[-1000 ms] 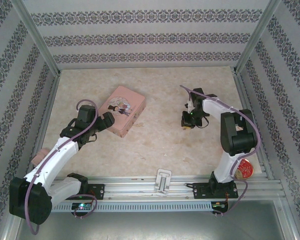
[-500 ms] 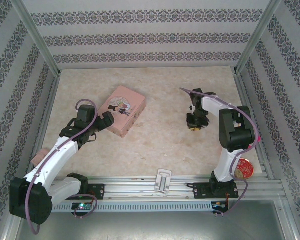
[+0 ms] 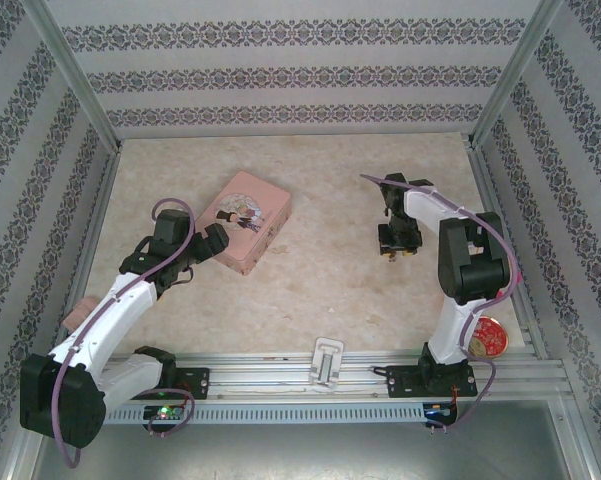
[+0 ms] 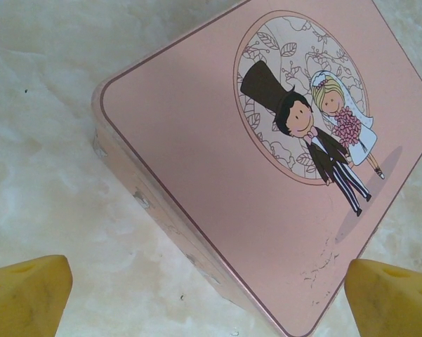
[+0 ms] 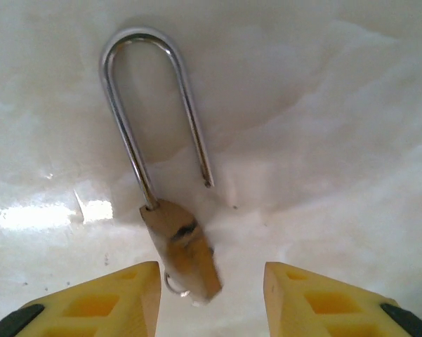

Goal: Unlock the padlock with the key

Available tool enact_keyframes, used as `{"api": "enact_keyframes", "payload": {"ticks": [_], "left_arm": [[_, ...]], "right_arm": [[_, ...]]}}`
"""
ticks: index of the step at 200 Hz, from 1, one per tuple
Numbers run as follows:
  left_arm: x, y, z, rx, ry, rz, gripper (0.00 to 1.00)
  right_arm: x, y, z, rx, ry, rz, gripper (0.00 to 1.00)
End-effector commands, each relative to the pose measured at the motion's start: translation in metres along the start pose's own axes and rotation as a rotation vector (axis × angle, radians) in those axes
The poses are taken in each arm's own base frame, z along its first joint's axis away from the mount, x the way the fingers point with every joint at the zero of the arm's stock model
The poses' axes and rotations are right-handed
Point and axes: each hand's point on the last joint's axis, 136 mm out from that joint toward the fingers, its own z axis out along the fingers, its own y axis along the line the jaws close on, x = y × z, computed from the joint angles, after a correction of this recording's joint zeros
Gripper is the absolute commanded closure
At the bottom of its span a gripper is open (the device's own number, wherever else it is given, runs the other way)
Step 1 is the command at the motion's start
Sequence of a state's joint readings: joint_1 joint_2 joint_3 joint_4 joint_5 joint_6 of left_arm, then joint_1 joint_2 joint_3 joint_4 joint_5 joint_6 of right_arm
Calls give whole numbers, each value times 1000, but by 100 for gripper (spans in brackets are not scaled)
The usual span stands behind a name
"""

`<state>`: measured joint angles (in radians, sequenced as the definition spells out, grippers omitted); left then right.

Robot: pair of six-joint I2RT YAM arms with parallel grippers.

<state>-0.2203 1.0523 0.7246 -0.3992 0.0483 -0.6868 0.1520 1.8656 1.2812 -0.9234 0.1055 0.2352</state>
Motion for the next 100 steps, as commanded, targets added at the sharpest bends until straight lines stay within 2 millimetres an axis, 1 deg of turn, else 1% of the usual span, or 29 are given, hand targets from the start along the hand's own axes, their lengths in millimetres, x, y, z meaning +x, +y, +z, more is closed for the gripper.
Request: {"api": "enact_keyframes", "payload": {"ticks": [1,7,17,25,38,51,59,70,95,100], "left_arm": [[-8,-2,-1,8,-14,-18,1],[-8,-2,-1,9,-12,-20,1],[-8,-2,0,11,-12,-24,1],[-7,-2,0,14,-10,-25,1],[-7,-1,0,14,-8,-27,1],[-7,-2,0,16,-10,-29,1],[-7,-2,0,19,-9,-31,1],[-7,-4,1,26,-9,-38,1],[-7,-7,4,48,-7,-71,1],[-7,-6,5,47,-7,-81,1]], "right_arm": [[-5,-18,-28,57,-58,21,58],[-6,-18,-31,55,-68,24,59],[-7,-19,-33,58,-75,25,64],[-7,-19,-35,60,-77,27,67],[-8,-18,-36,56,-80,26,68],[-11,-13,-41,36,-100,21,68],[-13,-5,-47,12,-123,8,68],[-19,10,-60,-38,-172,-12,67],[-40,55,-96,-222,-312,-42,63],[-45,65,-104,-266,-341,-48,61]]}}
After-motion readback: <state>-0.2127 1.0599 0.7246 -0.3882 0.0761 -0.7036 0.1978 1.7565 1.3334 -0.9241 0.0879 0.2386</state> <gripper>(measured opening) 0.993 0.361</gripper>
